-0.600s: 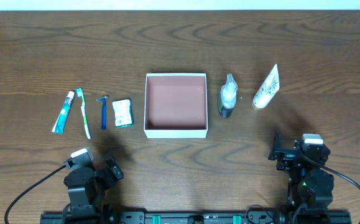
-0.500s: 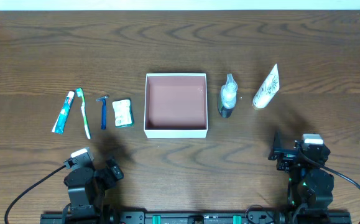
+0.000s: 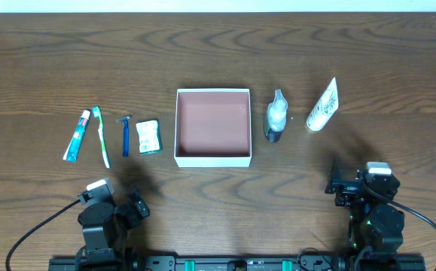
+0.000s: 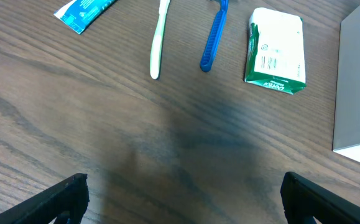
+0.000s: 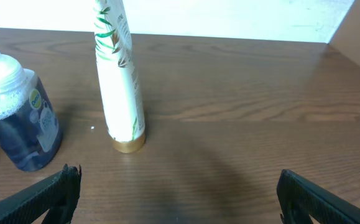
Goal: Pack container
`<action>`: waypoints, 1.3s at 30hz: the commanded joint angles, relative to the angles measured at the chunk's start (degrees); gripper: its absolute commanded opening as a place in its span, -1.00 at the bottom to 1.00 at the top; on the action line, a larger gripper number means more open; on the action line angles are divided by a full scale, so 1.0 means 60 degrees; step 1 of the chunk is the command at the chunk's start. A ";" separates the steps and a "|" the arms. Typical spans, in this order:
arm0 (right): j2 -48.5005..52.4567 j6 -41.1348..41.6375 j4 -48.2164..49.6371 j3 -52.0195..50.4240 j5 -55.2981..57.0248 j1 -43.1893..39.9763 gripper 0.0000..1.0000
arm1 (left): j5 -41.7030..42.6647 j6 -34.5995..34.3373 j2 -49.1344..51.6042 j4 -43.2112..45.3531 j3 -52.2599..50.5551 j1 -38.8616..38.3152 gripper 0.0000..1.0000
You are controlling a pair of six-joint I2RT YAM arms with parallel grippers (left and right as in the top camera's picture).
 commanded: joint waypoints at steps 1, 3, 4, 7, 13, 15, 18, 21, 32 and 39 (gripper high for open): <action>-0.0062 0.0168 0.0018 -0.0036 -0.0036 -0.0058 0.99 | -0.0113 0.0127 -0.0066 -0.0277 -0.0277 -0.0047 0.96; -0.0062 0.0168 0.0018 -0.0036 -0.0036 -0.0058 0.98 | -0.0113 0.0127 -0.0066 -0.0277 -0.0277 -0.0047 0.96; -0.0062 0.0168 0.0018 -0.0036 -0.0036 -0.0058 0.98 | -0.0113 0.0127 -0.0066 -0.0277 -0.0277 -0.0047 0.96; -0.0062 0.0168 0.0018 -0.0036 -0.0036 -0.0058 0.99 | -0.0117 0.0127 -0.0066 -0.0277 -0.0277 -0.0047 0.96; -0.0062 0.0168 0.0018 -0.0036 -0.0036 -0.0058 0.99 | -0.0113 0.0124 -0.0066 0.0229 -0.0277 -0.0047 0.96; -0.0062 0.0168 0.0018 -0.0036 -0.0036 -0.0058 0.98 | 0.0011 -0.0182 -0.0066 0.0907 -0.0277 -0.0047 0.96; -0.0062 0.0168 0.0018 -0.0036 -0.0036 -0.0058 0.99 | 0.0339 -0.0940 -0.0066 0.1781 -0.0277 -0.0047 0.96; -0.0062 0.0168 0.0018 -0.0036 -0.0036 -0.0058 0.99 | 0.0251 -0.0987 -0.0066 0.2255 -0.0277 -0.0044 0.96; -0.0062 0.0168 0.0018 -0.0036 -0.0033 -0.0058 0.99 | 0.1246 -0.0739 0.1366 0.2044 0.1075 -0.0044 0.96; -0.0062 0.0168 0.0018 -0.0036 -0.0036 -0.0058 0.99 | 0.0670 0.0674 0.5996 0.0146 0.5799 0.0044 0.96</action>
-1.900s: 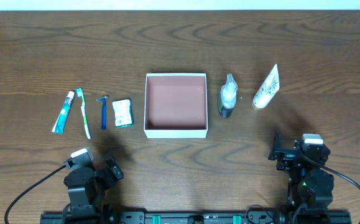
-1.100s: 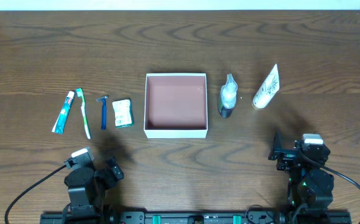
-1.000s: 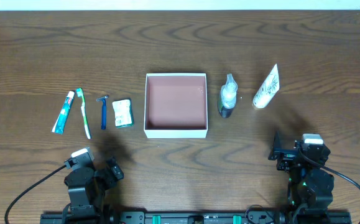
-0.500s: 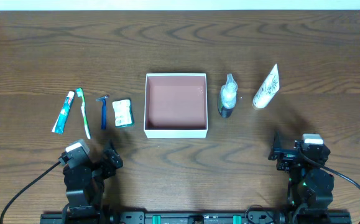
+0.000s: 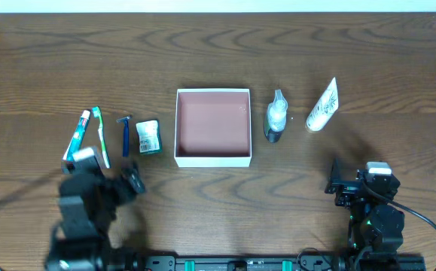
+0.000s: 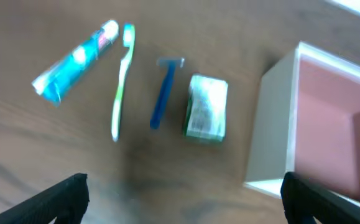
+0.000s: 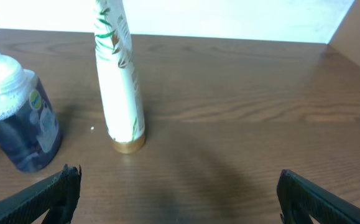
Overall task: Pack container
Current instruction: 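Reach the left gripper to the Colgate toothpaste tube and grasp it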
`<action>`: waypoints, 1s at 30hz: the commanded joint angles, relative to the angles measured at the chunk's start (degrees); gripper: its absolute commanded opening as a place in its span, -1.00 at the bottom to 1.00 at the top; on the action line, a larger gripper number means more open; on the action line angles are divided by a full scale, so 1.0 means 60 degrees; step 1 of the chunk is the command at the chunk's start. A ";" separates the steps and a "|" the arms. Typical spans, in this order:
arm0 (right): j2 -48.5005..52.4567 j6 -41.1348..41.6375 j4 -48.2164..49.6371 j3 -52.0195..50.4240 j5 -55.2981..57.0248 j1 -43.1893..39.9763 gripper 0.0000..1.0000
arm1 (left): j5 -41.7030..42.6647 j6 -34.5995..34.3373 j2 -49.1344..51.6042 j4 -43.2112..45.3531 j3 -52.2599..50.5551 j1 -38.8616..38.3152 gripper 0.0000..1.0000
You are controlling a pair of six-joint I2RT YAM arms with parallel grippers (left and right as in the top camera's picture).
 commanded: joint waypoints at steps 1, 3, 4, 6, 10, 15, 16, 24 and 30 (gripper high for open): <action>-0.0058 0.0168 0.0004 -0.0029 -0.0036 -0.0058 0.99 | -0.0361 0.1038 0.2127 -0.0707 0.2408 0.0138 0.96; -0.0058 0.0168 0.0004 -0.0029 -0.0036 -0.0058 0.99 | -0.0350 0.1373 0.3370 -0.1169 0.3767 0.0397 0.96; -0.0058 0.0168 0.0004 -0.0029 -0.0036 -0.0058 0.99 | -0.0350 0.1570 0.3989 -0.1384 0.4426 0.0554 0.96; -0.0058 0.0168 0.0004 -0.0029 -0.0036 -0.0058 0.98 | -0.0350 0.1931 0.5034 -0.1599 0.5435 0.0863 0.96; -0.0058 0.0168 0.0004 -0.0029 -0.0036 -0.0058 0.99 | -0.0357 0.2193 0.6827 -0.1370 0.6375 0.1574 0.96; -0.0058 0.0168 0.0004 -0.0029 -0.0036 -0.0058 0.98 | -0.0357 0.3399 0.8721 -0.1111 0.6390 0.2299 0.96; -0.0058 0.0168 0.0004 -0.0029 -0.0036 -0.0058 0.98 | -0.0357 0.3672 0.9096 -0.1104 0.6390 0.2419 0.96; -0.0058 0.0168 0.0000 -0.0029 -0.0036 -0.0058 0.98 | -0.0357 0.5632 1.1136 -0.0765 0.6386 0.3027 0.99; -0.0058 0.0168 0.0004 -0.0029 -0.0036 -0.0058 0.99 | -0.0361 0.7497 1.1999 -0.0503 0.6386 0.3373 0.76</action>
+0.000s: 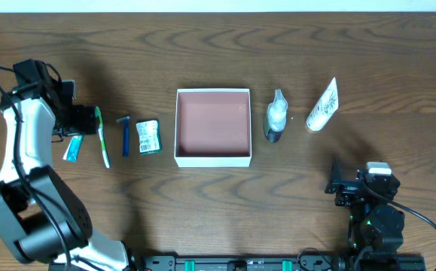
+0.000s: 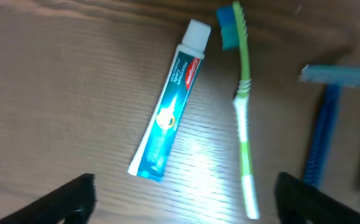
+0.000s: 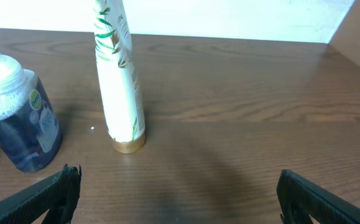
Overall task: Pack container
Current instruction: 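Reach the left gripper to the Colgate toothpaste tube and grasp it, then carry the toothpaste over the white box and release it inside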
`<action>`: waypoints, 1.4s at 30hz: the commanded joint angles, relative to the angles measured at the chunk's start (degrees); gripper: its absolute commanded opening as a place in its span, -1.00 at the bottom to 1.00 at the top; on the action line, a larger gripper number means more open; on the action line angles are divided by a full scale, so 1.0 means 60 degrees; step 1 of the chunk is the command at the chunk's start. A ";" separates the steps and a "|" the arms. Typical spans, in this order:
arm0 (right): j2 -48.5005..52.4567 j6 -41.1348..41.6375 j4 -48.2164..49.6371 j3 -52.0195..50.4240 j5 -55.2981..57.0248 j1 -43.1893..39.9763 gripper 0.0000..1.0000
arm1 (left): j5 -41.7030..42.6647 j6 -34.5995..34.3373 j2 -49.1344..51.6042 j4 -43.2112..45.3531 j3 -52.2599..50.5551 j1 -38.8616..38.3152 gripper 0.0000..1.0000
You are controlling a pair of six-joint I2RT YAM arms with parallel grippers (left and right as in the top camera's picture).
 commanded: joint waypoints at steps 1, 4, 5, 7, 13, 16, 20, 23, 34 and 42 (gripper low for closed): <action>-0.0058 0.0171 -0.0007 -0.0025 -0.0033 -0.0058 0.99 | -0.0109 0.1741 0.0321 0.0138 0.0051 0.0229 0.72; -0.0058 0.0171 -0.0007 -0.0025 -0.0033 -0.0058 0.98 | -0.0102 0.2229 0.0430 0.0401 0.0051 0.0393 0.68; -0.0058 0.0171 -0.0007 -0.0025 -0.0029 -0.0058 0.98 | -0.0098 0.2397 0.0488 0.0492 0.0051 0.0452 0.68; -0.0058 0.0171 -0.0007 -0.0025 -0.0029 -0.0058 0.99 | -0.0062 0.2852 0.0670 0.0539 0.0051 0.0525 0.68; -0.0058 0.0171 -0.0007 -0.0025 -0.0033 -0.0058 0.98 | -0.0040 0.3177 0.1421 0.1035 0.0051 0.0528 0.66; -0.0058 0.0171 -0.0007 -0.0025 -0.0033 -0.0058 0.98 | -0.0040 0.3381 0.1767 0.1268 0.0051 0.0528 0.67; -0.0058 0.0171 -0.0007 -0.0025 -0.0033 -0.0058 0.99 | -0.0040 0.3566 0.2186 0.1530 0.0051 0.0528 0.63; -0.0058 0.0171 -0.0007 -0.0025 -0.0029 -0.0058 0.99 | -0.0036 0.3559 0.2397 0.1643 0.0051 0.0528 0.53; -0.0051 0.0171 -0.0007 -0.0025 -0.0033 -0.0058 0.99 | -0.0033 0.3195 0.2998 0.1825 0.0044 0.0528 -0.52; -0.0051 0.0171 -0.0007 -0.0025 -0.0033 -0.0058 0.99 | -0.0025 0.2065 0.1909 0.2055 0.0106 0.0528 -0.81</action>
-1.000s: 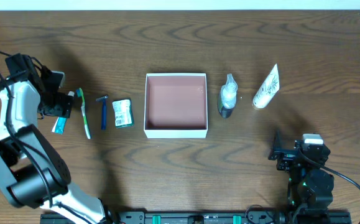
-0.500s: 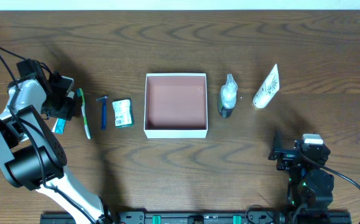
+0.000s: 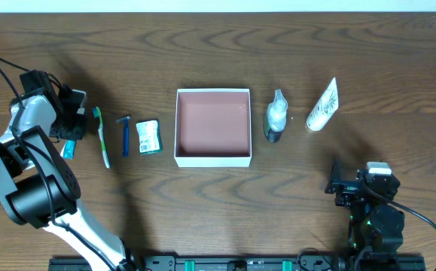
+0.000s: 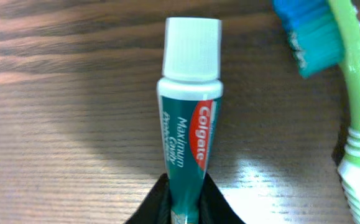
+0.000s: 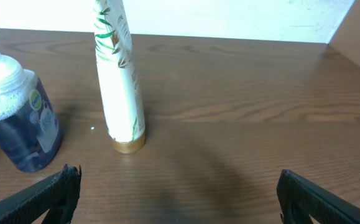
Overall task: Pack container
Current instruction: 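Carry the toothpaste over the white box and release it inside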
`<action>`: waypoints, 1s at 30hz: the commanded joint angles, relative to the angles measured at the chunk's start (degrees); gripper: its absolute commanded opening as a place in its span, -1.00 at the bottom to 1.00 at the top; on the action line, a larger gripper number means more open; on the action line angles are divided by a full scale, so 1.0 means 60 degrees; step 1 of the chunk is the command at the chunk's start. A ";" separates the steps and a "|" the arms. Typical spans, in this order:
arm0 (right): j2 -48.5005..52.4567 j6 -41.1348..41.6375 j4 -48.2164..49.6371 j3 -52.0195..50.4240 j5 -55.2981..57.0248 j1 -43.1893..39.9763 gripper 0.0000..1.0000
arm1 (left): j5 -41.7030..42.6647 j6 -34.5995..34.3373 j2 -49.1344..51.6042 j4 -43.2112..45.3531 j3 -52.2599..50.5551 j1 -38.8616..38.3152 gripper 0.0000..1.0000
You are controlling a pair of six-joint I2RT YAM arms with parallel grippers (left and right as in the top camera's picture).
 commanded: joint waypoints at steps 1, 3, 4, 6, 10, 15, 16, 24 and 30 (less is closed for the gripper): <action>-0.0051 0.0171 -0.0004 -0.0025 -0.0033 -0.0058 0.99 | -0.0015 -0.0692 -0.0656 0.0058 -0.0011 0.0033 -0.84; -0.0051 0.0171 -0.0004 -0.0025 -0.0033 -0.0058 0.98 | 0.0255 -0.0841 -0.1166 0.0069 -0.0011 0.0033 -0.88; -0.0051 0.0171 -0.0004 -0.0025 -0.0033 -0.0058 0.98 | 0.0521 -0.0860 -0.1413 0.0015 -0.0011 0.0033 -0.88; -0.0051 0.0171 -0.0004 -0.0025 -0.0033 -0.0058 0.98 | 0.0940 -0.1188 -0.1905 -0.0073 -0.0011 -0.0004 -0.88; -0.0051 0.0171 -0.0004 -0.0025 -0.0033 -0.0058 0.99 | 0.1942 -0.2801 -0.3144 -0.0237 -0.0011 -0.0302 -0.88; -0.0051 0.0171 -0.0004 -0.0025 -0.0029 -0.0058 0.99 | 0.3934 -0.4204 -0.4892 -0.0776 -0.0011 -0.1330 -0.88; -0.0051 0.0171 -0.0004 -0.0025 -0.0033 -0.0058 0.98 | 0.4233 -0.4393 -0.5227 -0.0896 -0.0011 -0.1668 -0.88; -0.0051 0.0171 -0.0004 -0.0025 -0.0033 -0.0058 0.99 | 0.3719 -0.5781 -0.6182 -0.1971 -0.0055 -0.5202 -0.88; -0.0051 0.0171 -0.0004 -0.0025 -0.0033 -0.0058 0.98 | 0.1625 -0.8331 -0.5370 -0.2116 -0.0437 -0.7165 -0.88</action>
